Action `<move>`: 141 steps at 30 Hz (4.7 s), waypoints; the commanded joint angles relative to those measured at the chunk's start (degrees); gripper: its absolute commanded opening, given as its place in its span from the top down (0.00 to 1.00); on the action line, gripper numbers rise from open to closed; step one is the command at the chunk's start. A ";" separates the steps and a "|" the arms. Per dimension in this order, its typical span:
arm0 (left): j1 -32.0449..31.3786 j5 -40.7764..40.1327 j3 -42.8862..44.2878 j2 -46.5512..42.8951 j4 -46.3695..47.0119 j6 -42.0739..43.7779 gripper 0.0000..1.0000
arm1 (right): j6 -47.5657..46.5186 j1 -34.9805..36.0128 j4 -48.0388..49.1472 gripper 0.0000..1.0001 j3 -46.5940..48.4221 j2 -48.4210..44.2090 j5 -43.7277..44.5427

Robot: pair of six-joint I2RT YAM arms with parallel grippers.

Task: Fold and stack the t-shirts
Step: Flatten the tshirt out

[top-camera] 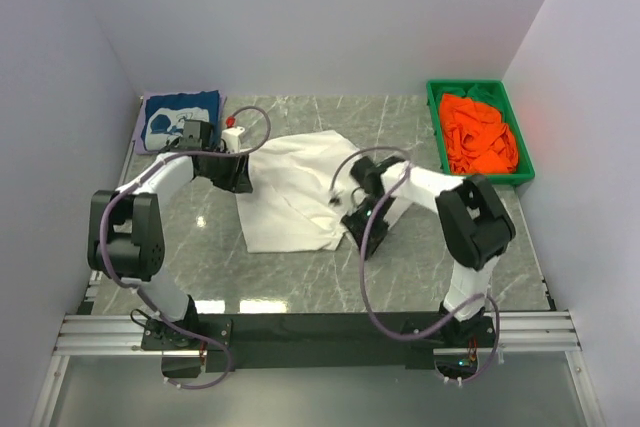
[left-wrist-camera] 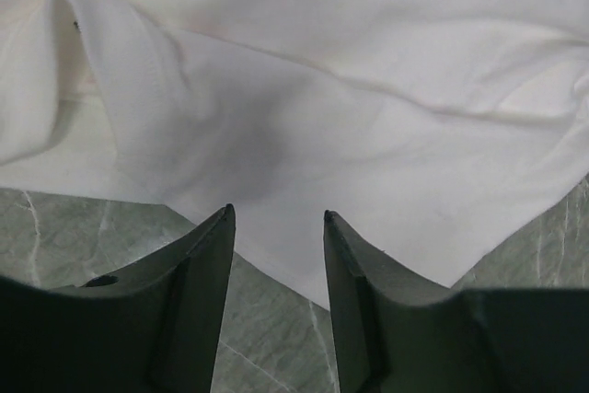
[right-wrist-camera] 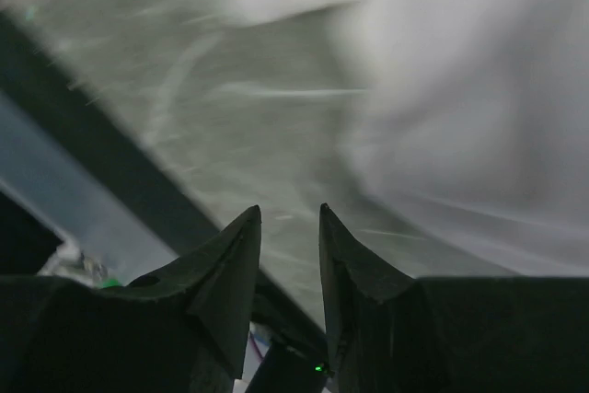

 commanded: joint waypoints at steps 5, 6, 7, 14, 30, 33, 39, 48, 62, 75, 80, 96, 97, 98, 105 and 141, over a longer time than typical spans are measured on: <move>-0.23 9.47 2.53 -2.27 -10.23 10.22 0.44 | -3.92 -3.57 -7.07 0.49 7.13 -12.13 -9.23; -0.41 10.19 0.87 -4.04 -11.02 12.36 0.42 | -2.52 -8.47 -6.28 0.48 8.55 -11.78 -5.65; -1.11 10.37 -2.37 -5.71 -11.29 16.82 0.39 | -1.98 -10.26 -4.88 0.47 9.87 -10.56 -3.18; -9.19 1.77 -10.66 -10.03 -5.85 20.91 0.37 | 3.21 -15.20 2.16 0.40 16.11 -0.27 17.05; -20.54 -18.28 -18.39 -4.32 -1.85 25.21 0.80 | 3.13 -15.64 0.16 0.81 12.45 9.34 25.33; -19.40 -17.85 -22.16 -8.53 -8.97 28.80 0.94 | -0.47 -15.55 -3.71 1.00 4.72 2.76 20.34; -9.41 -12.59 -21.15 -19.70 -26.29 41.27 0.99 | -19.00 -14.67 -23.53 0.98 -2.95 -10.36 8.46; 2.40 3.77 13.83 -0.83 -27.74 27.62 0.30 | -8.15 -18.45 -16.04 0.55 26.02 3.58 3.00; 3.37 -13.70 32.40 22.30 -6.46 -0.89 0.26 | 10.94 -17.66 -0.48 0.37 54.28 29.88 -1.13; 3.37 -12.57 33.45 26.53 -7.07 -4.32 0.29 | 17.98 -14.24 3.76 0.25 54.35 37.96 -13.88; 3.28 -12.31 35.56 28.46 -8.65 -5.37 0.31 | 17.45 -14.41 -0.02 0.32 55.76 39.29 -11.85; 3.98 -2.38 30.21 23.99 -3.65 -7.04 0.99 | 17.70 -20.32 4.43 1.00 38.91 6.54 -17.31; 4.07 -2.29 30.20 23.28 -3.30 -6.69 0.99 | 17.97 -18.47 6.02 1.00 36.80 6.51 -16.35; 4.25 -2.37 30.20 22.84 -3.38 -6.26 0.99 | 20.33 -16.45 7.86 1.00 34.25 2.68 -14.95; 6.62 -2.11 29.33 21.35 -5.85 -3.97 0.99 | 20.55 11.65 9.50 0.73 21.21 2.02 -7.81; 7.59 -0.70 29.85 24.77 -6.20 -5.11 0.99 | 25.00 -1.23 17.29 0.30 51.01 29.96 -12.73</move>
